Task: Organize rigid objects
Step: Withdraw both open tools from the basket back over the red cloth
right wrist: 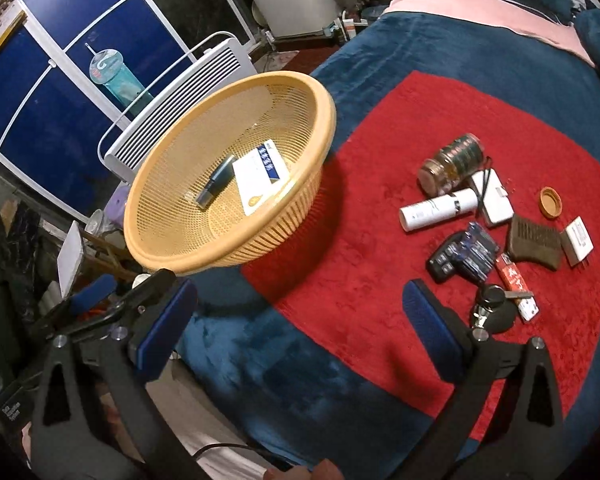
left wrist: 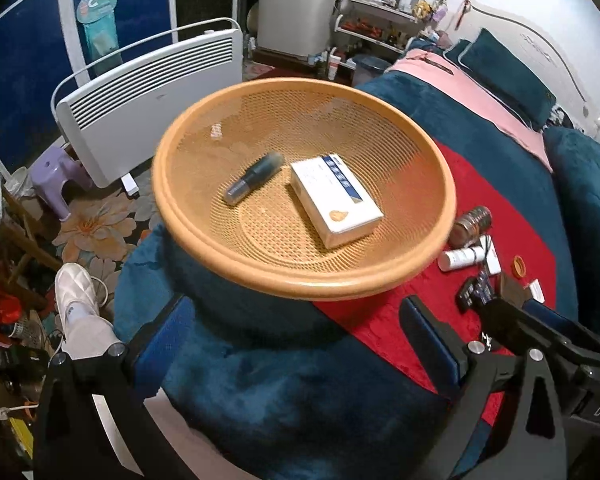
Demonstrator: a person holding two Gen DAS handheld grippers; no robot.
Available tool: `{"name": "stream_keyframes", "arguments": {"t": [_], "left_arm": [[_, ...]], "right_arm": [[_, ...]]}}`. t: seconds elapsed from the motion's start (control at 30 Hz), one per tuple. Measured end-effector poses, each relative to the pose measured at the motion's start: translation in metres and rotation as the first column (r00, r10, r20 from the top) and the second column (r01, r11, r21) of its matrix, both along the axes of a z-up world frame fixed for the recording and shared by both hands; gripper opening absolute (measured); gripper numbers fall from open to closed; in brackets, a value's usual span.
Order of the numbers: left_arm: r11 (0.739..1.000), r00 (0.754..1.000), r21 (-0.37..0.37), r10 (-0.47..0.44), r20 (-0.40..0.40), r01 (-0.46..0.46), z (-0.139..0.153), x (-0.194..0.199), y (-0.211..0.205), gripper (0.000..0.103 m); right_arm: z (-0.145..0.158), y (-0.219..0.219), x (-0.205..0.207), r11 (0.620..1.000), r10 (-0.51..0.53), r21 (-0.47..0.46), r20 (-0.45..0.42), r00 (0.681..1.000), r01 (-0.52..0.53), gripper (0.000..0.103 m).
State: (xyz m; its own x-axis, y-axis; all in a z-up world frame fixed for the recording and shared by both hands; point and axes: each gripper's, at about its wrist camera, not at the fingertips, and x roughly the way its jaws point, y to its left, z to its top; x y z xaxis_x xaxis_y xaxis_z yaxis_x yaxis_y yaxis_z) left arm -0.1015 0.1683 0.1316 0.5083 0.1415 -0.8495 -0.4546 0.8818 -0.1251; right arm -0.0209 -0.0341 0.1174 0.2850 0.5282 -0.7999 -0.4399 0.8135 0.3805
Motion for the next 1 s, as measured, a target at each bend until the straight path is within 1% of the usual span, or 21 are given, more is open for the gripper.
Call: {"name": "stream_keyframes", "arguments": {"t": [0.33, 0.47, 0.6, 0.7, 1.0], "left_arm": [[0.998, 0.997, -0.021, -0.068, -0.037, 0.067, -0.019, 0.009, -0.036, 0.102], [0.993, 0.992, -0.014, -0.114, -0.062, 0.113, -0.028, 0.015, -0.050, 0.102], [0.987, 0.983, -0.022, -0.159, -0.089, 0.157, -0.037, 0.020, -0.063, 0.102], [0.986, 0.981, -0.021, -0.170, -0.092, 0.168, -0.040, 0.022, -0.067, 0.102], [0.983, 0.979, -0.035, -0.181, -0.095, 0.179, -0.043, 0.024, -0.071, 0.102]], "right_arm": [[-0.016, -0.034, 0.002, 1.000, -0.019, -0.015, -0.030, 0.999, 0.019, 0.103], [-0.024, -0.045, 0.002, 0.999, -0.027, -0.018, -0.051, 0.998, 0.027, 0.103], [-0.032, -0.056, 0.004, 0.998, -0.053, -0.028, -0.077, 0.996, 0.051, 0.103], [-0.035, -0.060, 0.007, 0.997, -0.067, -0.041, -0.081, 0.994, 0.064, 0.103], [-0.037, -0.066, 0.009, 0.997, -0.072, -0.027, -0.095, 0.993, 0.070, 0.103]]}}
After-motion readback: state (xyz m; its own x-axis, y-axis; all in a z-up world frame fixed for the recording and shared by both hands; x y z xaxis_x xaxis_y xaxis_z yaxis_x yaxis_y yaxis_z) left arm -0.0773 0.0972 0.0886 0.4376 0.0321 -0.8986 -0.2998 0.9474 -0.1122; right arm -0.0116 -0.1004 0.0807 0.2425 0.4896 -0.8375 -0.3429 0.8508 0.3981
